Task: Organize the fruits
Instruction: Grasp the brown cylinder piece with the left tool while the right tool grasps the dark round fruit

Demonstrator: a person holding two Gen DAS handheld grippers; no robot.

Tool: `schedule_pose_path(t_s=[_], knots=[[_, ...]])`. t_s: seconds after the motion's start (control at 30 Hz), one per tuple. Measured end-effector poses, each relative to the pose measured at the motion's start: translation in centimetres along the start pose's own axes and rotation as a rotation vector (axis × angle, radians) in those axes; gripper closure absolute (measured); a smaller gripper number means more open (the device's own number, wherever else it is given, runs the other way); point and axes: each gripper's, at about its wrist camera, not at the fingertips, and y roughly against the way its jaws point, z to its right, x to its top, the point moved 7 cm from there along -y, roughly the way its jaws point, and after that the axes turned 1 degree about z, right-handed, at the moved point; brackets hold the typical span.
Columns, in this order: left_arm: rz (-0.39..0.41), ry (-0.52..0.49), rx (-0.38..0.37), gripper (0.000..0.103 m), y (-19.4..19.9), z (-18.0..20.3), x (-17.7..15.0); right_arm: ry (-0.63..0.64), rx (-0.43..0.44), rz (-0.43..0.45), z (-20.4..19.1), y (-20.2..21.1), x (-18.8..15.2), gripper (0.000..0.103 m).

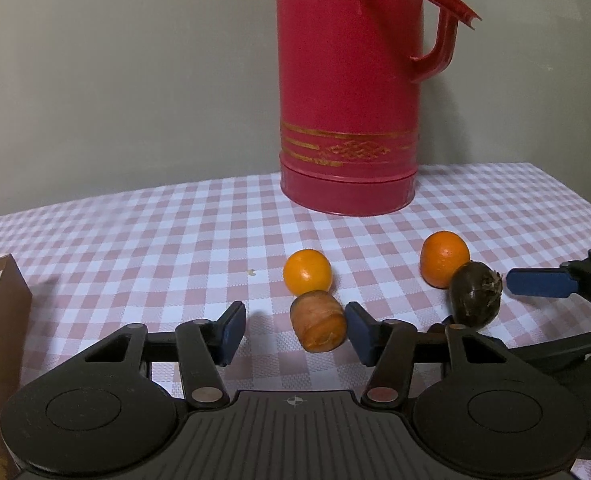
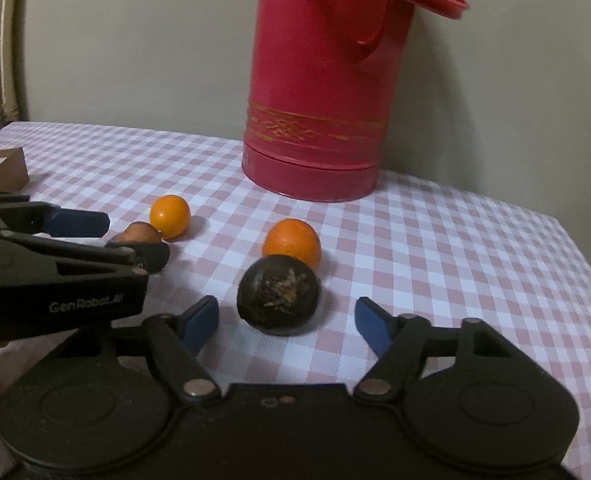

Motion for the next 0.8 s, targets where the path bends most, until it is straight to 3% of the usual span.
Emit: schedule_pose_path(t_s=[0.07, 0.13, 0.17, 0.23, 0.8], knots=[[0.000, 0.009, -0.011, 0.052, 0.0, -0.2, -0.1, 0.004, 0.009, 0.003, -0.1, 0.0, 0.1, 0.043], [-0.008, 0.017, -0.023, 0.060, -0.1, -0.2, -0.1, 0.010, 0.017, 0.006, -0.3, -0.1, 0.1, 0.055], [-0.020, 0.010, -0.028, 0.066, -0.3, 0.0, -0.2, 0.011, 0.017, 0.009, -0.4, 0.0, 0.2, 0.072], [-0.021, -0.004, -0.034, 0.073, -0.4, 0.3, -0.2, -0.020, 0.011, 0.010, 0.0, -0.1, 0.2, 0.071], [0.058, -0.052, -0.004, 0.074, 2.5, 0.7, -0.9, -0.062, -0.013, 0.034, 1.8, 2.1, -0.3, 0.071]])
